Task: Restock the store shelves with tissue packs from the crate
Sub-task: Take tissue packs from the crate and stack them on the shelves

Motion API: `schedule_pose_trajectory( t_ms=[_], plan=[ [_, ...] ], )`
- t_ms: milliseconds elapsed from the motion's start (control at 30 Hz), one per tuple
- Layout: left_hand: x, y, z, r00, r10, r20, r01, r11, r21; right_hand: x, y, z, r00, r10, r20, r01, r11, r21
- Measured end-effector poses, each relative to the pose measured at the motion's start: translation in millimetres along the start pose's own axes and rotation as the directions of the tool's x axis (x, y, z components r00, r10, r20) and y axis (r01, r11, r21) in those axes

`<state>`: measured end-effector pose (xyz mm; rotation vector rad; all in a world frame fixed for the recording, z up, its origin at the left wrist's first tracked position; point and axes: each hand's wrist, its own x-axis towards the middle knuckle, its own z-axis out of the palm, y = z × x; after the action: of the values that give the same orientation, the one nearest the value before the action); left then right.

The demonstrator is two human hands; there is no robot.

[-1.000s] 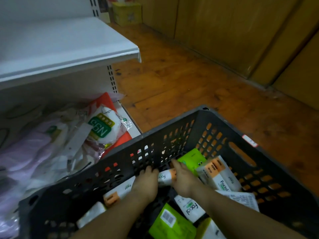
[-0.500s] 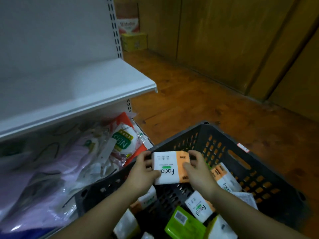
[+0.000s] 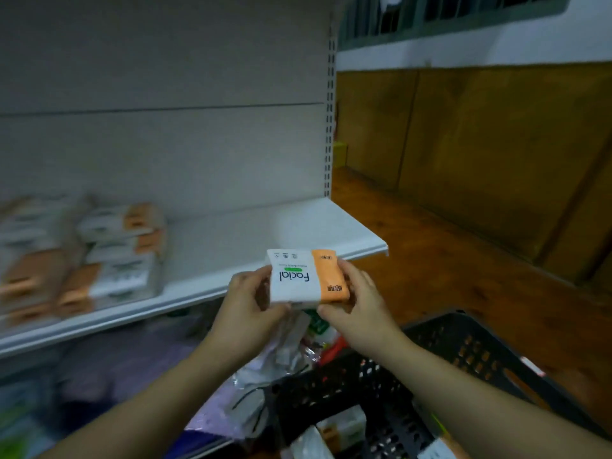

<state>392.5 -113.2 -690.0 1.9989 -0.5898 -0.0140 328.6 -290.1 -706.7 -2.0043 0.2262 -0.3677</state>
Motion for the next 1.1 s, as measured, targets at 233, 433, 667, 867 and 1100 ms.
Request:
schedule_pose_trajectory(
  t_ms=[233, 433, 667, 867, 1100],
  plan=[
    [-11.8, -15.3, -118.9, 0.953, 0.119, -0.28, -0.02, 0.942, 0.334, 27.2, -76.0, 98.6, 0.953, -0.297, 0.067, 0.301, 0.951, -0.071],
    [-18.9, -44.9, -191.3, 0.919, 0.142, -0.367, 0.157, 0.723, 0.673, 44.6, -118.8, 177.8, 0.928, -0.335, 0.16, 0.353, 0.931, -0.097],
    [-17.5, -57.0, -195.4, 0.973, 0.152, -0.172, 0.1, 0.391, 0.915, 60.5, -131.4, 213.0, 0.936, -0.314, 0.157, 0.344, 0.91, -0.23],
    [-15.5, -65.0, -195.5, 0.99, 0.102, -0.101, 0.06, 0.346, 0.936, 66.9, -131.6, 224.0, 0.927, -0.343, 0.15, 0.373, 0.882, -0.287],
    [1.2, -60.4, -187.5, 0.994, -0.063, -0.084, 0.103, 0.418, 0.902, 78.0, -129.3, 221.4, 0.928, -0.321, 0.19, 0.365, 0.887, -0.283]
  ],
)
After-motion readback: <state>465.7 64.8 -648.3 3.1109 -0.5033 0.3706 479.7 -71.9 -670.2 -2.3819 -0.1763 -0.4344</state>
